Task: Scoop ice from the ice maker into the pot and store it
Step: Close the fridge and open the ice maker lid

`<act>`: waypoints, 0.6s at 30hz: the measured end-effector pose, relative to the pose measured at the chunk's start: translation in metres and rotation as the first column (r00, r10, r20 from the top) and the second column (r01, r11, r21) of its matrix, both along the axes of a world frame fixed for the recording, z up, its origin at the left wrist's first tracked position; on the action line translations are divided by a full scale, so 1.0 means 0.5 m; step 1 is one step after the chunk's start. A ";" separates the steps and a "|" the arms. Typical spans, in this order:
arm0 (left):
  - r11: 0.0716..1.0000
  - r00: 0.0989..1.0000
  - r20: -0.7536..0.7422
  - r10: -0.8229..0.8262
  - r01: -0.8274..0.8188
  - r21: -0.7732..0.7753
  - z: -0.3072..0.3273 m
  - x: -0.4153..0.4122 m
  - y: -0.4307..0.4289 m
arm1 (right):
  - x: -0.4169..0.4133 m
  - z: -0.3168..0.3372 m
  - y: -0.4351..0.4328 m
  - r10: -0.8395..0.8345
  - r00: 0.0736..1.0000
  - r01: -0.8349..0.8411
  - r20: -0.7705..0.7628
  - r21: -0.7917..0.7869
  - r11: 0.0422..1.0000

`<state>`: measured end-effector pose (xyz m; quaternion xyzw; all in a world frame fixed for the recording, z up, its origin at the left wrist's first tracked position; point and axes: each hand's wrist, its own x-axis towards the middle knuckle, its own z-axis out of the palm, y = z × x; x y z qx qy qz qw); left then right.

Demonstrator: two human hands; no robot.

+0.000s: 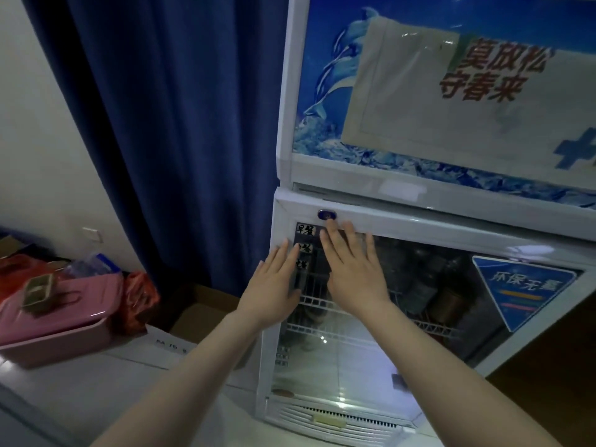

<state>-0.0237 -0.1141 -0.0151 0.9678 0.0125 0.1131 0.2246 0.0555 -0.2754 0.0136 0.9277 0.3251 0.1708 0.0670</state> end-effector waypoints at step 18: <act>0.990 0.985 -0.170 -0.010 0.034 0.139 0.017 0.054 0.014 | 0.023 0.028 0.006 -0.065 0.997 0.063 -0.030 -0.044 0.997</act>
